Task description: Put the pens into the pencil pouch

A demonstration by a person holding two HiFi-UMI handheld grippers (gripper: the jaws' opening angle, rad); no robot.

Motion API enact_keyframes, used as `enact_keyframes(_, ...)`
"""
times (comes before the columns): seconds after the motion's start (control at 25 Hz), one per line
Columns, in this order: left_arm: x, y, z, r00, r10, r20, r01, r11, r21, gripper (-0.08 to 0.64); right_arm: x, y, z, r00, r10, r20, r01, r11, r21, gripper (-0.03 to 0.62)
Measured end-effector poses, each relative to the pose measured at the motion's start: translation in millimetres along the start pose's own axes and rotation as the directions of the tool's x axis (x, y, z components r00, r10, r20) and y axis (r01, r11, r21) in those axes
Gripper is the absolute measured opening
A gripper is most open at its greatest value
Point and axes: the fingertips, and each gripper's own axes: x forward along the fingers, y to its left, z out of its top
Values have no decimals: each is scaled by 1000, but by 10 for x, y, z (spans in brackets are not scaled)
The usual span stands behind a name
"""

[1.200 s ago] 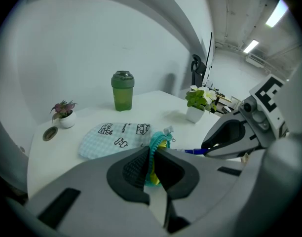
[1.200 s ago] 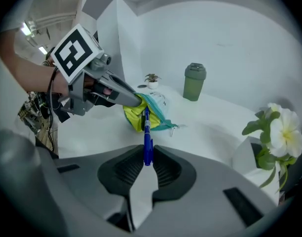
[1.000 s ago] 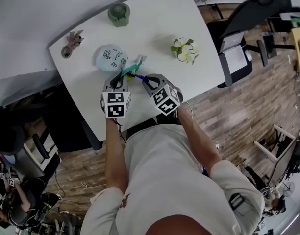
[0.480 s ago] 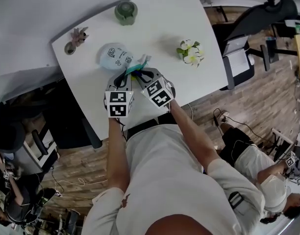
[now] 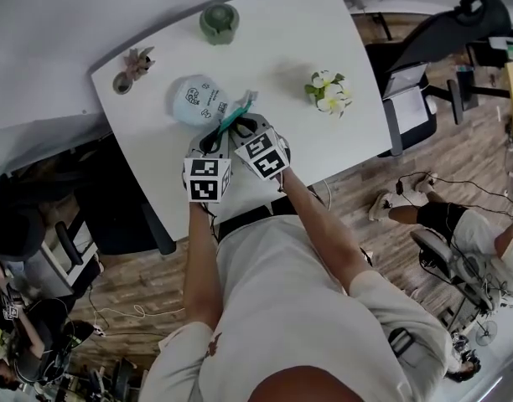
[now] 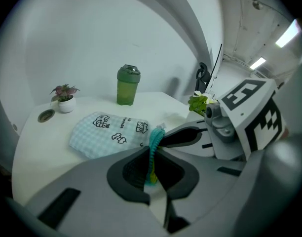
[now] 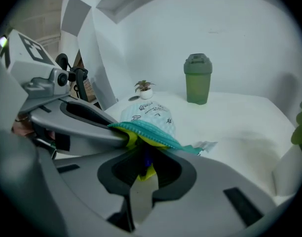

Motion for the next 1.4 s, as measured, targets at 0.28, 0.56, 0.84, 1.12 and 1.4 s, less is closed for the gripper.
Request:
enact_keyframes(0.28,67,40,-130,999,12,-31,-11,999,44,9,-26,-59,-93,999,-39,1,39,998,-46,84)
enact_keyframes(0.56,49,66,-186,1000,15,-28,-13,998,69,15,-124,-26,-115,999,-36,18,37,999,-34,120)
enact_keyframes(0.84,-21,2,-188,1000,-19,3,19,996,87,101,-425,-50,-209,997,-65,33,66,997,-31,152)
enact_keyframes(1.12,-303,-47,-23,994,-5,110,-7,994,112,150,-914,-104,-15,978,-128,165,132,991,-17,198)
enact_keyframes(1.4,-682,-109,417,964,8,264,-63,978,200,227,-1368,-98,385,938,-174,299,200,978,-57,257)
